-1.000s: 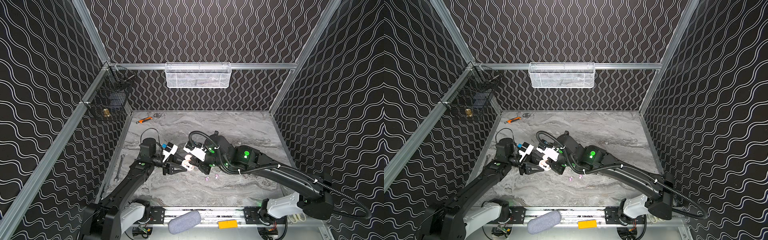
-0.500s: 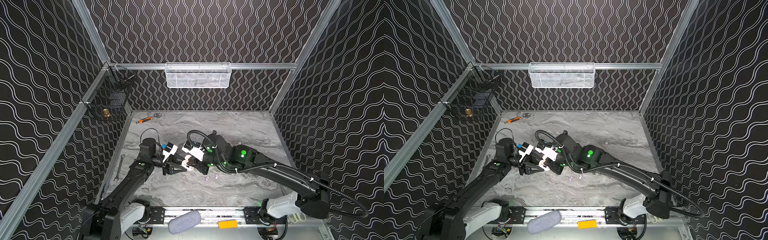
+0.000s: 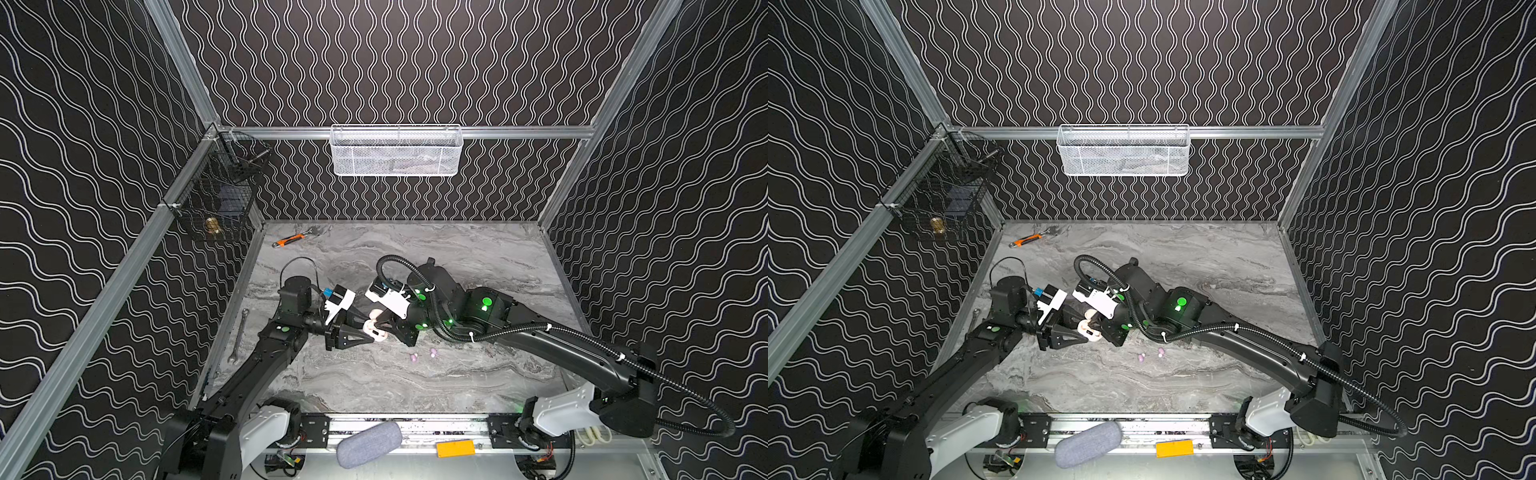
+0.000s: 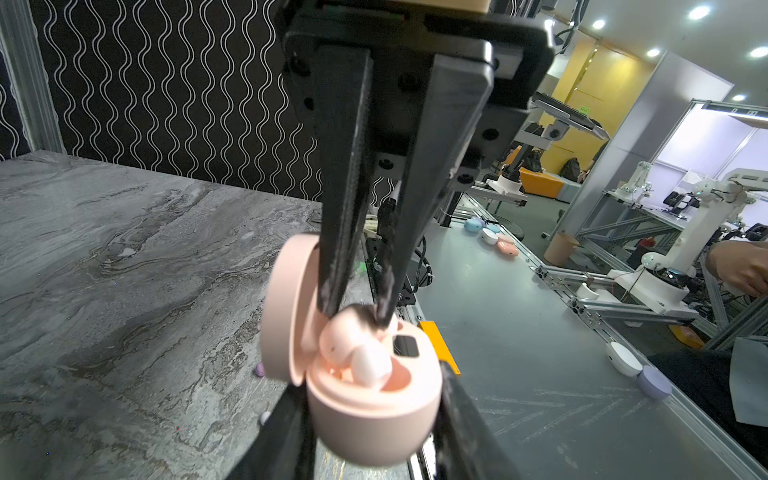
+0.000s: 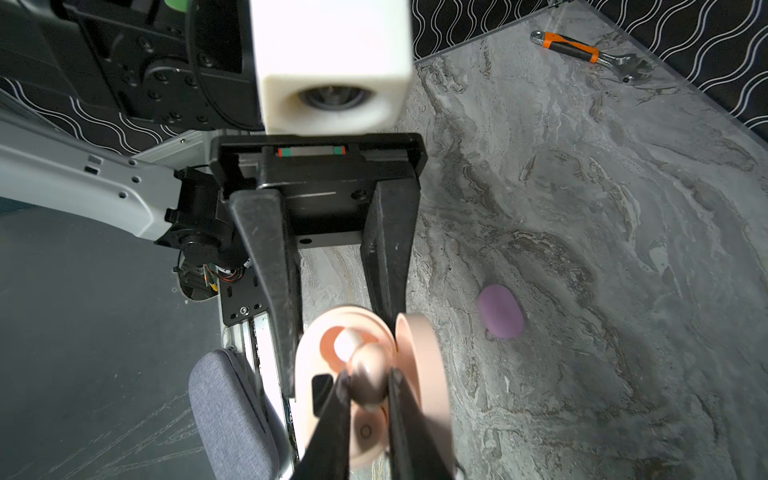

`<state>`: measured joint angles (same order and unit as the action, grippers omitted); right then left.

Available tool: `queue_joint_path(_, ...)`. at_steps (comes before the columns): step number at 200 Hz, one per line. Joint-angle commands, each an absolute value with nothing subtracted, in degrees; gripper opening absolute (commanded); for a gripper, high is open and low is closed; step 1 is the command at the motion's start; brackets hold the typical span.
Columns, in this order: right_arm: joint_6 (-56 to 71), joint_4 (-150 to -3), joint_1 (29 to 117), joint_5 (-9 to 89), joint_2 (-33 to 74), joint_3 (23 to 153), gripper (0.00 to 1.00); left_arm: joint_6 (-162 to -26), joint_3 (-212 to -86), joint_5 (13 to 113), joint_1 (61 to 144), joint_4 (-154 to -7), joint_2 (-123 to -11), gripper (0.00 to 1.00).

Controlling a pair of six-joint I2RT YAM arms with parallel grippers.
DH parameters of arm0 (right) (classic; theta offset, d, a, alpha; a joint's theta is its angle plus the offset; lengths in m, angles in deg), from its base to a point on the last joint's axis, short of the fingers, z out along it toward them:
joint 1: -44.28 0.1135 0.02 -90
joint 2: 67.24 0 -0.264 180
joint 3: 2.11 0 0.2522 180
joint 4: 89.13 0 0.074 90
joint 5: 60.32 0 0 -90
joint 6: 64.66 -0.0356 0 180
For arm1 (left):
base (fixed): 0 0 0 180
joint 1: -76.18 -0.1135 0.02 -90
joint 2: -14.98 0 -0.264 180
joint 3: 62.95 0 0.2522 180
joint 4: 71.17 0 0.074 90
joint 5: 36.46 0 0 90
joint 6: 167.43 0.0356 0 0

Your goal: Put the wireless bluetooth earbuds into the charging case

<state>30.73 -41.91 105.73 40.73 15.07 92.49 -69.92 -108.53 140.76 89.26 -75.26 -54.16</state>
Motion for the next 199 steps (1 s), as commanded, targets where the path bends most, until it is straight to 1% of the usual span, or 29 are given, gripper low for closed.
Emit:
queue_joint_path(1, 31.3, -42.0, 105.7, 41.9, 15.6, 93.1, 0.18, -69.7, -108.5, 141.9, 89.2, -73.8, -54.0, 0.0)
queue_joint_path(29, 31.8, -41.5, 105.7, 42.2, 15.9, 93.8, 0.17, -69.7, -108.4, 141.7, 89.2, -73.8, -53.9, 0.0)
queue_joint_path(59, 31.8, -41.4, 105.7, 42.3, 15.8, 93.9, 0.19, -69.4, -108.4, 141.7, 89.2, -73.8, -53.9, 0.0)
queue_joint_path(66, 31.8, -41.5, 105.7, 42.4, 15.7, 93.7, 0.21, -69.4, -108.4, 141.7, 89.2, -73.8, -53.9, 0.0)
queue_joint_path(74, 31.8, -41.6, 105.7, 42.4, 15.7, 93.6, 0.28, -69.3, -108.4, 141.7, 89.2, -73.8, -54.0, 0.0)
queue_joint_path(96, 31.8, -41.1, 105.7, 42.7, 16.2, 93.9, 0.3, -69.5, -108.5, 141.8, 89.2, -73.8, -54.0, 0.0)
queue_joint_path(107, 31.8, -41.4, 105.7, 42.7, 16.1, 93.6, 0.29, -69.5, -108.5, 141.8, 89.2, -73.8, -53.9, 0.0)
queue_joint_path(155, 32.0, -41.9, 105.7, 42.0, 15.2, 93.4, 0.18, -69.6, -108.5, 141.6, 89.2, -73.8, -54.0, 0.0)
queue_joint_path(199, 32.6, -41.7, 105.8, 41.5, 15.0, 93.5, 0.16, -69.6, -108.5, 141.4, 89.2, -73.8, -53.9, 0.0)
